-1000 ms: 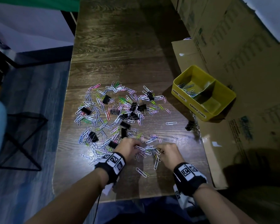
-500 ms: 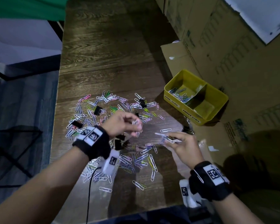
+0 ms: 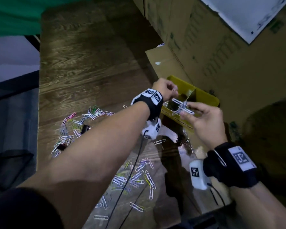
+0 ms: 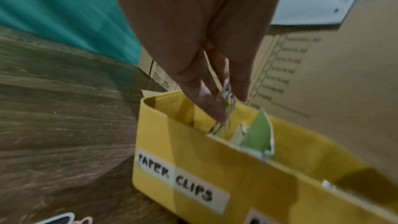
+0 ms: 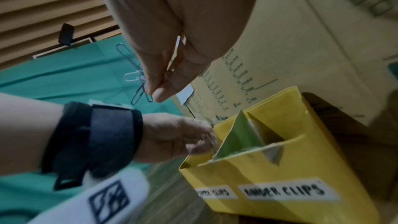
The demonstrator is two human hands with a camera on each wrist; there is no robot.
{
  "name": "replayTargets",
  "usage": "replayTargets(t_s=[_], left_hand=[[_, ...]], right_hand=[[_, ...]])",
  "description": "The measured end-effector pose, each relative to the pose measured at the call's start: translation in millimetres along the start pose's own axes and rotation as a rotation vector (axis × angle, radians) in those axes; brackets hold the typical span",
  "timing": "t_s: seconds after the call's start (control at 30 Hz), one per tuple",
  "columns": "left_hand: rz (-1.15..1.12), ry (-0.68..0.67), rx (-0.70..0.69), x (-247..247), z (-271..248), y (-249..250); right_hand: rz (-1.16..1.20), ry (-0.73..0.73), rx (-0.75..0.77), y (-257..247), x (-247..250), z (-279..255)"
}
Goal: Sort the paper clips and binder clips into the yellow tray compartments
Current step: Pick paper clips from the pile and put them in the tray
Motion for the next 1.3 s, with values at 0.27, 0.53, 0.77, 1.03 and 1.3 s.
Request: replayTargets(t_s=[0.27, 0.53, 0.77, 1.03, 1.3], left_hand=[[0.189, 0.022, -0.034, -5, -4, -18], [0.006, 0.153, -0.102, 8, -75, -59], [0.699, -0.578, -0.189, -61, -193, -109], [0.582, -0.904, 0.082, -109, -268, -140], [0.29, -0.359, 0.097, -96, -219, -179]], right_hand=[[-0.211, 0.022, -0.161, 22, 20, 76], [-0.939, -0.286, -0.355, 34, -15, 127], [-1.037, -0.325, -0.322, 40, -30, 115], [-0.842, -0.496, 0.04, 24, -58, 42], [-1.067, -0.847, -0.183, 123, -102, -52]])
Point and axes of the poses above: each hand's wrist, its own z-axis towards the middle knuckle, its own x-axis out of the back of the hand, y = z × x, the point moved 3 cm from there along z, towards the middle knuckle, and after that the axes turned 12 degrees about -y, right-handed, at the moved point
